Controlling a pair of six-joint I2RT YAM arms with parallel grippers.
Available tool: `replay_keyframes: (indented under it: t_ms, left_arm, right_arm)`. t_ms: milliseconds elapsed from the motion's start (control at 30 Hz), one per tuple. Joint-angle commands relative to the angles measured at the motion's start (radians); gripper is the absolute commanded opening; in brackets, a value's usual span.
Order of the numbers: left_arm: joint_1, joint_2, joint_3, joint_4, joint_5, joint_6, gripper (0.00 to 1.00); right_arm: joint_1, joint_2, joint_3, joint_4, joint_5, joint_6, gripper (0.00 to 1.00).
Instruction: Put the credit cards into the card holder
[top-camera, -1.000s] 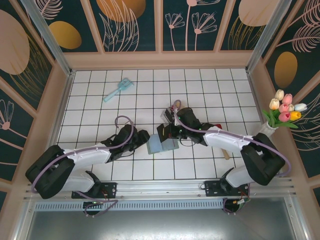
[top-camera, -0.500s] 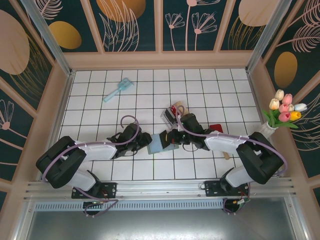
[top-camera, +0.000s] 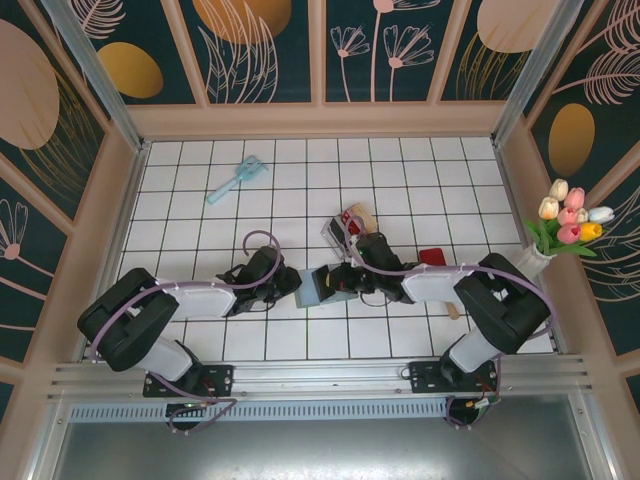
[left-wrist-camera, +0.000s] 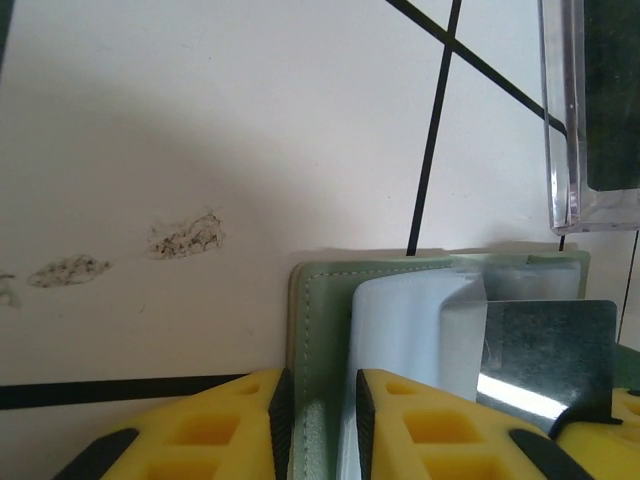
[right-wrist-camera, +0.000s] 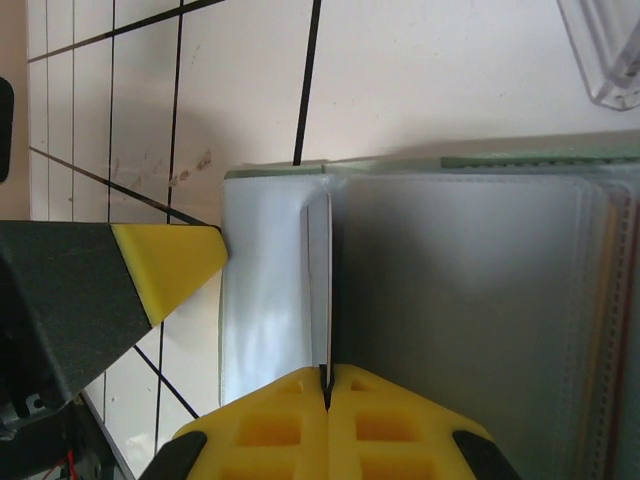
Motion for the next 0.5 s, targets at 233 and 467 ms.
replay_keyframes:
  t_ms: [233, 467]
  left_arm:
    - [-0.012, 0.054, 0.003, 0.030, 0.066, 0.003, 0.27]
    - [-0.011, 0.043, 0.003, 0.014, 0.053, 0.002, 0.26]
  right_arm:
    - [0.029, 0.102, 0.018, 0.092, -0.033, 0.061, 0.05]
    - [0.048, 0.057, 0.072, -0.049, 0.034, 0.017, 0.23]
